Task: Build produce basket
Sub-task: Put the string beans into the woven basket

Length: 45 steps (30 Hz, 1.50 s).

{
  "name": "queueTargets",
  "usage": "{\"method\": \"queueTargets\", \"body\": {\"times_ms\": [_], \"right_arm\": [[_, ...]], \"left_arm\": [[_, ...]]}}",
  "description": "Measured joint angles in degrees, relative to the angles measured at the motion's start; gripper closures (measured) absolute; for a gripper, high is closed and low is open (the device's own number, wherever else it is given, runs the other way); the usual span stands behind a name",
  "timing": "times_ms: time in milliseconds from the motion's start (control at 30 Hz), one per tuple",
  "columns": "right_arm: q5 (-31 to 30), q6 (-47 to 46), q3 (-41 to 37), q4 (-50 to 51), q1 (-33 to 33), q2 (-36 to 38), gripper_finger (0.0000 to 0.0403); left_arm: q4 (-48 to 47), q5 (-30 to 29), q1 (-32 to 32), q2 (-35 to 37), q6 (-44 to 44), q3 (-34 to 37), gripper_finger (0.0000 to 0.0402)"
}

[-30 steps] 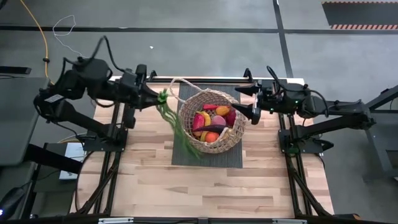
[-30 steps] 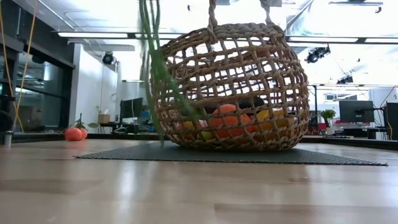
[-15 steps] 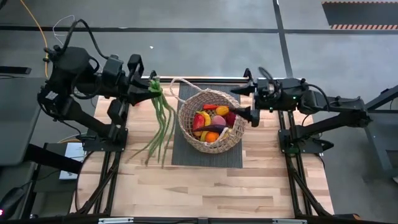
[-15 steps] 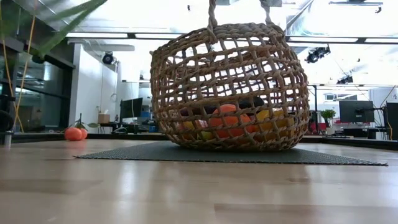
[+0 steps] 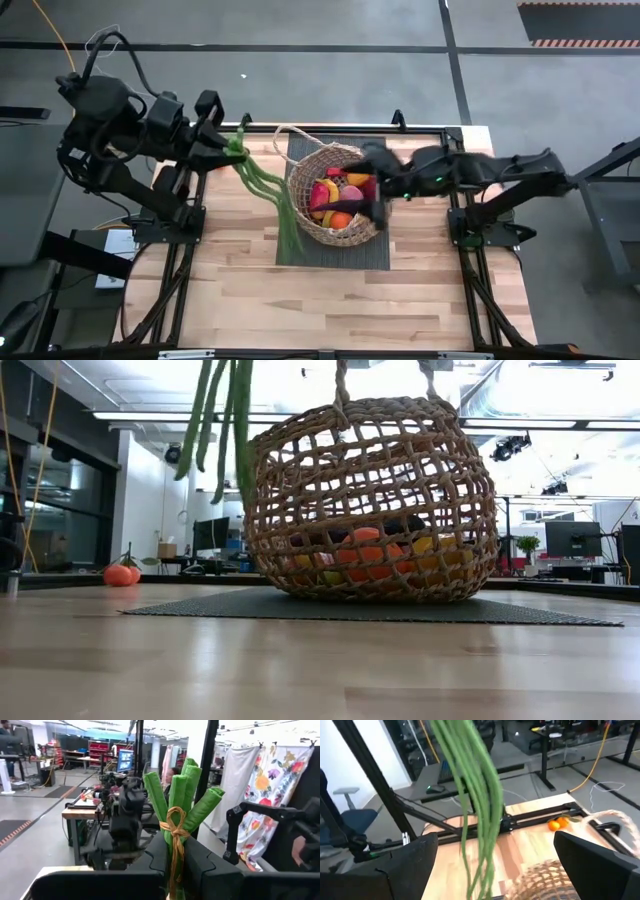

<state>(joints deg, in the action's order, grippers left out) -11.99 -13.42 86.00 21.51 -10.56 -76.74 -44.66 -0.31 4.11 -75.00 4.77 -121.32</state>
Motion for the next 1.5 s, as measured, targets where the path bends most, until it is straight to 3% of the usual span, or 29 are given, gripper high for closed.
{"method": "queueTargets", "body": {"times_ms": [600,800,1233,1500], "right_arm": [[-2.59,0.44,9.48,-18.24,-0.81,-23.92,0.0015],[-2.06,0.4,9.63,-24.88,-0.65,-26.46,0.0015],[-0.95,-3.46,9.7,-25.95,-0.57,-27.27,0.0015],[-3.27,-6.24,9.7,-30.07,-0.62,-30.6,0.0015]], "left_arm": [[7.7,1.33,0.22,0.04,-2.46,0.02,0.0389],[11.45,0.93,0.22,0.04,-2.66,0.02,0.0389],[18.43,-2.52,0.2,-0.14,-5.45,0.04,0.0389],[21.1,-3.35,0.2,-0.11,-5.47,0.04,0.0389]]}}
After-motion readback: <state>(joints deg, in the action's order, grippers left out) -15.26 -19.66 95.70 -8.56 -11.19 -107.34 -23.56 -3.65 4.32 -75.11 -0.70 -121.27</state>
